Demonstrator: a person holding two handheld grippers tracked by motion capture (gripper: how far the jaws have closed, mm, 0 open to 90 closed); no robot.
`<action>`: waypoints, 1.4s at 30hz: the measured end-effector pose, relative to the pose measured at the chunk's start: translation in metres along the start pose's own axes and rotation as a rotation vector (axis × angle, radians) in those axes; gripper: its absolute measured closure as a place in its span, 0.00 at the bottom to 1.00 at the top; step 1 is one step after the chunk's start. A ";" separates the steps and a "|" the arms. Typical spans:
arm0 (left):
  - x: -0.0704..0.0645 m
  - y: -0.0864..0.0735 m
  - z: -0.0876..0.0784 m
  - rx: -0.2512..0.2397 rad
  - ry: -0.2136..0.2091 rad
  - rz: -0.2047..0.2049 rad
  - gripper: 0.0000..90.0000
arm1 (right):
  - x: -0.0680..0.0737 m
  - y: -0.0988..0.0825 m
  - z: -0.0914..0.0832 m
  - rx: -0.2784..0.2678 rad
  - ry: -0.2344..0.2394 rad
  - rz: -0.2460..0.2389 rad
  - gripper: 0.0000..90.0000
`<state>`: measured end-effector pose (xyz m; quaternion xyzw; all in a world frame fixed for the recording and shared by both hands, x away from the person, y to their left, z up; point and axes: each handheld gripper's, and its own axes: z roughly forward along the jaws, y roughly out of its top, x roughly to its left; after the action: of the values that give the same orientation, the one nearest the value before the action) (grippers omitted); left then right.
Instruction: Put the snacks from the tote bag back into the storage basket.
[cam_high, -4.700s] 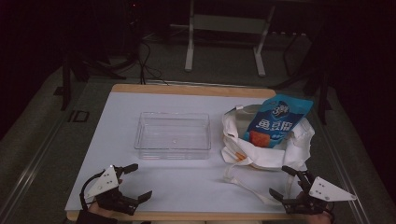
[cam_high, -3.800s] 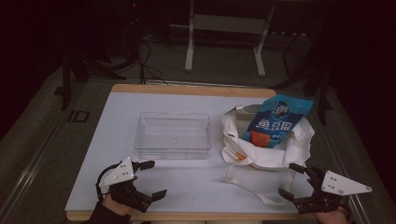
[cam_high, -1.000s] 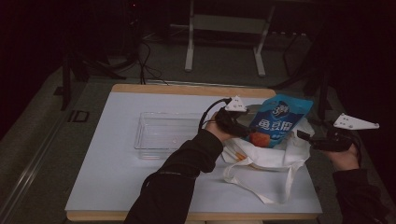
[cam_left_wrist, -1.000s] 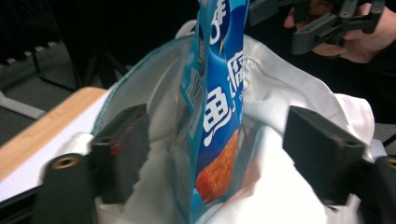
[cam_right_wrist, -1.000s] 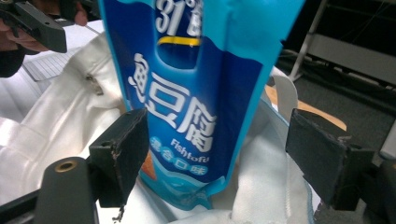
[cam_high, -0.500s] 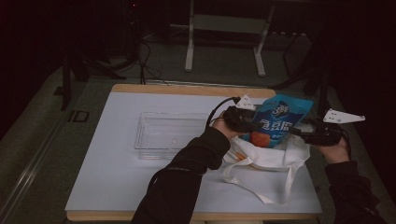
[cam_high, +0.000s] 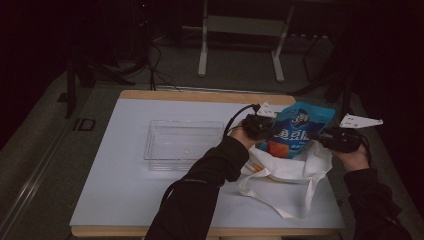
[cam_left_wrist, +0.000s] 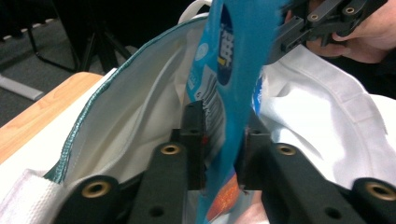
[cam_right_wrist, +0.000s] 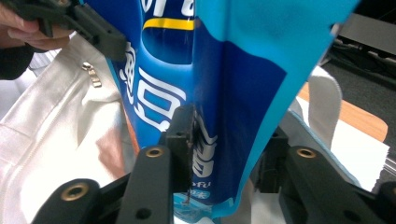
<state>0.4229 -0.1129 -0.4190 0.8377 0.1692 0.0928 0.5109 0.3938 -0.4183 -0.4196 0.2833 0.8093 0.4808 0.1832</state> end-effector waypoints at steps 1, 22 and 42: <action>0.000 0.000 0.001 0.000 0.007 -0.003 0.91 | 0.000 0.000 0.001 0.003 0.003 0.003 0.75; -0.001 0.018 -0.007 0.007 0.022 -0.025 1.00 | 0.006 0.016 -0.002 0.018 0.037 0.011 0.98; -0.009 0.063 -0.043 -0.044 0.020 0.021 1.00 | 0.015 0.061 -0.035 -0.041 0.037 -0.016 0.99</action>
<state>0.4127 -0.1077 -0.3429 0.8270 0.1632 0.1103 0.5266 0.3797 -0.4097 -0.3492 0.2640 0.8048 0.5009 0.1778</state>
